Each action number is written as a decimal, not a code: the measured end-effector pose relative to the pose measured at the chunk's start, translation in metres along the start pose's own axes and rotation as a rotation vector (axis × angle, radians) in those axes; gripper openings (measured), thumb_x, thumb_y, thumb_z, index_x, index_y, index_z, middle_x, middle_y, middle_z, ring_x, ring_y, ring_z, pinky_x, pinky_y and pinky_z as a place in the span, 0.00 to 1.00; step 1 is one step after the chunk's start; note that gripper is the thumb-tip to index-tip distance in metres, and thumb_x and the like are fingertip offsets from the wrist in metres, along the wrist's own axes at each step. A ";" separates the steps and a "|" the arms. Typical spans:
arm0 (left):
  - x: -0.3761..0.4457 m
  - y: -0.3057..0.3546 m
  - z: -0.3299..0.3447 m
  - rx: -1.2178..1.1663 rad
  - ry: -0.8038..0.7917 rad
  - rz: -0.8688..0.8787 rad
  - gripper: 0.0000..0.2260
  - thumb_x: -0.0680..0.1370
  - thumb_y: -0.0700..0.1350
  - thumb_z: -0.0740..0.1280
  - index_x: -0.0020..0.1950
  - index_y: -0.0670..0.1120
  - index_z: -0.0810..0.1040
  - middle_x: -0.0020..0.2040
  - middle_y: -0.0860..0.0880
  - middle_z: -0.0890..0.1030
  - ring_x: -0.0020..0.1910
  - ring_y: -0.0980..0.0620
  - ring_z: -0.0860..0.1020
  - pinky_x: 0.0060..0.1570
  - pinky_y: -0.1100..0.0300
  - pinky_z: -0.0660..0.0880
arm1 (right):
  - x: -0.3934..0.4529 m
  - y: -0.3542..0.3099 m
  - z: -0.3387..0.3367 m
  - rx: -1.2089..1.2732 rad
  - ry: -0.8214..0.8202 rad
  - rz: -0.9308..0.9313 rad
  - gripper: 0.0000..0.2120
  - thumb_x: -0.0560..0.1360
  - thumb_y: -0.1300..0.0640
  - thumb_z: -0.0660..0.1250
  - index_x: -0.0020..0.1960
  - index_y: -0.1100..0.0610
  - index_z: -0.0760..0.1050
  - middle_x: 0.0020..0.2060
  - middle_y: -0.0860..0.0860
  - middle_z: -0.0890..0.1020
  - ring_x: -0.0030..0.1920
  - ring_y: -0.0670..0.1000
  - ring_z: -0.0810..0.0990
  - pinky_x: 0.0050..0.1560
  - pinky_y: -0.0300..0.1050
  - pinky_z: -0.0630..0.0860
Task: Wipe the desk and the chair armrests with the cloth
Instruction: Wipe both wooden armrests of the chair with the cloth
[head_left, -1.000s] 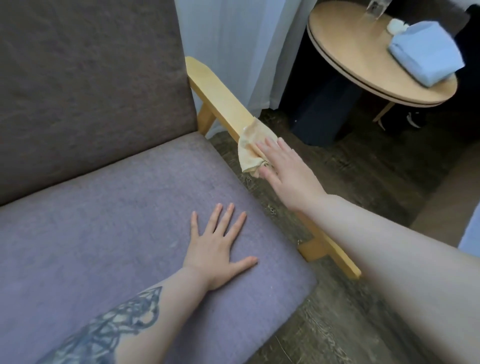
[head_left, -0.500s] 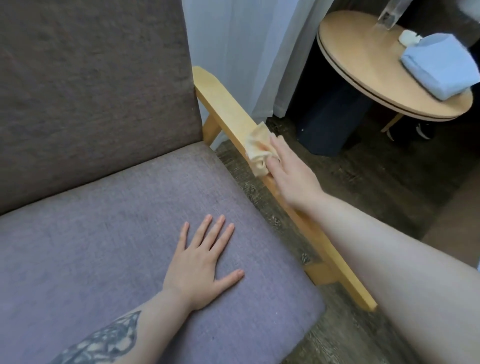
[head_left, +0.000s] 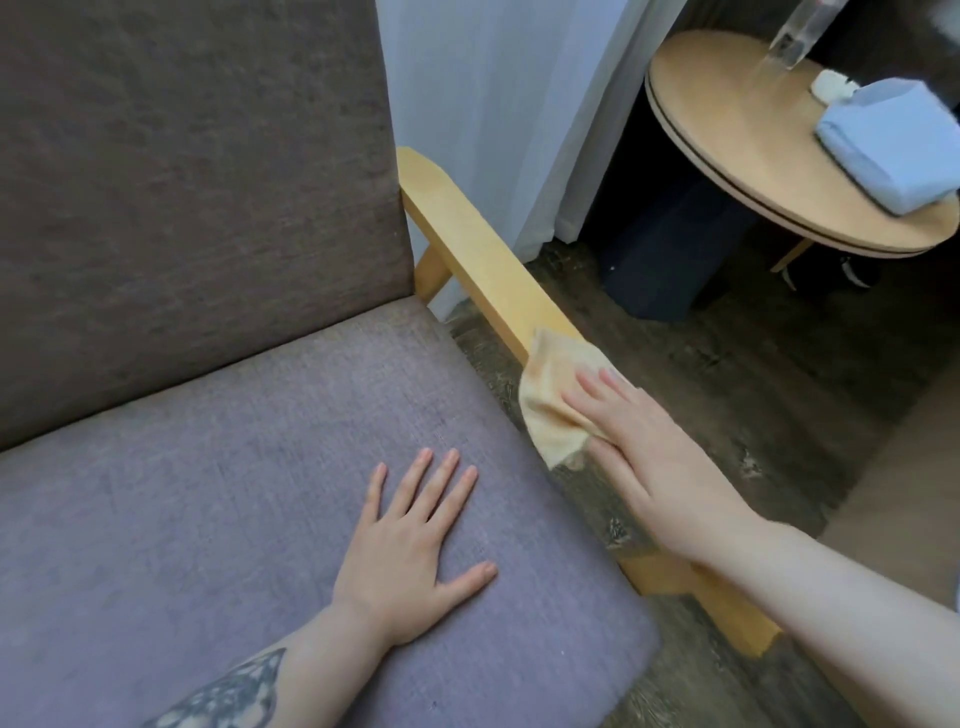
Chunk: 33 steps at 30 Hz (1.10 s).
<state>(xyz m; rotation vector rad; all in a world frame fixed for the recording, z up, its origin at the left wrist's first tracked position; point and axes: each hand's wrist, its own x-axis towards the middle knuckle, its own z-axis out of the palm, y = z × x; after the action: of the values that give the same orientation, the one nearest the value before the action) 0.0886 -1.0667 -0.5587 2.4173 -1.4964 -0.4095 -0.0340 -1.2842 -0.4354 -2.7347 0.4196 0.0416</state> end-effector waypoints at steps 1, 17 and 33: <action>0.000 0.000 0.000 -0.003 -0.005 -0.002 0.38 0.72 0.73 0.51 0.77 0.55 0.54 0.78 0.54 0.56 0.77 0.49 0.51 0.71 0.40 0.48 | -0.031 0.002 0.000 -0.011 -0.011 0.006 0.21 0.82 0.53 0.54 0.74 0.48 0.60 0.76 0.43 0.56 0.76 0.42 0.48 0.75 0.45 0.48; 0.002 -0.002 0.004 0.002 0.013 0.011 0.39 0.71 0.72 0.55 0.77 0.54 0.55 0.78 0.53 0.57 0.77 0.49 0.52 0.70 0.39 0.50 | 0.218 -0.029 0.016 -0.085 0.045 0.107 0.23 0.81 0.48 0.54 0.75 0.45 0.57 0.77 0.52 0.53 0.76 0.56 0.48 0.74 0.55 0.52; 0.001 0.001 0.003 0.071 -0.016 0.001 0.37 0.73 0.71 0.52 0.77 0.54 0.53 0.78 0.52 0.56 0.77 0.49 0.53 0.71 0.38 0.52 | -0.028 -0.001 0.011 -0.080 0.060 0.203 0.25 0.80 0.45 0.54 0.75 0.39 0.52 0.77 0.44 0.49 0.76 0.47 0.44 0.73 0.47 0.49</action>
<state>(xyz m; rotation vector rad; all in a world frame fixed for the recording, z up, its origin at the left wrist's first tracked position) 0.0871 -1.0681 -0.5617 2.4734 -1.5435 -0.3828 -0.0601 -1.2714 -0.4431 -2.7662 0.7255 0.0300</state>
